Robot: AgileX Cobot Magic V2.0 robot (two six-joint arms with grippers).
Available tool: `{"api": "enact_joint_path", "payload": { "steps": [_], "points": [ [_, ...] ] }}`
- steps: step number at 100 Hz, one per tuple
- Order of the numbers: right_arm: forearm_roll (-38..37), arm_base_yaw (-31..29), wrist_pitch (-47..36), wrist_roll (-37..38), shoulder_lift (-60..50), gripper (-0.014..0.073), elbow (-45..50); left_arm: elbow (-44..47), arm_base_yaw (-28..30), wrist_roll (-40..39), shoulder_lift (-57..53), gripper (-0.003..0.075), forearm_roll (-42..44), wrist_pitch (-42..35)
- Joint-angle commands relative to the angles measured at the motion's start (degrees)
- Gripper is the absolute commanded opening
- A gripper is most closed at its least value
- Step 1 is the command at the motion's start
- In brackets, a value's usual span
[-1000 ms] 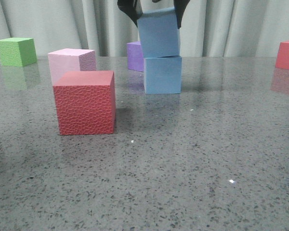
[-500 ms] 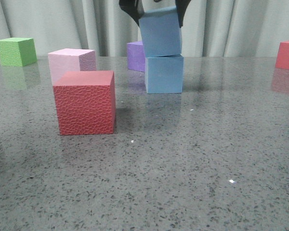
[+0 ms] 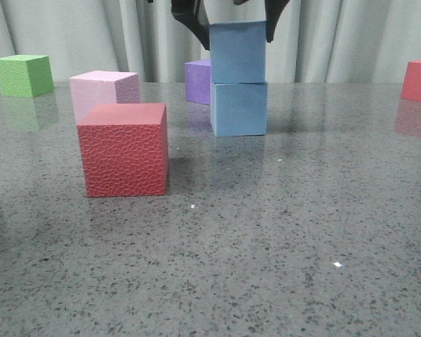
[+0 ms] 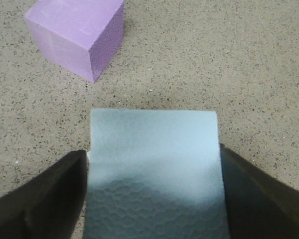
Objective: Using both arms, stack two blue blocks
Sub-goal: 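Lower the held cube onto the first light blue cube, then open the left gripper and raise it off the stack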
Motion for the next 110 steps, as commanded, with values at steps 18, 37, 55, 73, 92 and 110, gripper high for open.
{"api": "enact_joint_path", "payload": {
  "steps": [18,37,55,73,92,110],
  "points": [
    [-0.82,-0.30,-3.65,-0.33,-0.63,0.0592,-1.37,-5.36,-0.42,-0.32,-3.30,0.0526,1.07,-0.11],
    [-0.82,-0.30,-3.58,-0.33,-0.63,0.0592,-1.37,-7.12,-0.42,0.92,-3.30,0.0526,1.07,2.28],
    [-0.82,-0.30,-3.58,-0.33,-0.63,0.0592,-1.37,-10.16,-0.42,1.89,-3.30,0.0526,0.97,3.90],
    [-0.82,-0.30,-3.58,-0.33,-0.63,0.0592,-1.37,-14.24,-0.42,5.41,-3.30,0.0522,0.83,6.11],
    [-0.82,-0.30,-3.53,-0.33,-0.63,0.0592,-1.37,-16.41,-0.42,9.78,-3.44,0.0490,4.21,10.97],
    [-0.82,-0.30,-3.53,-0.33,-0.63,0.0592,-1.37,-16.41,0.14,9.92,-3.70,0.0453,10.59,16.81]
  ]
}}
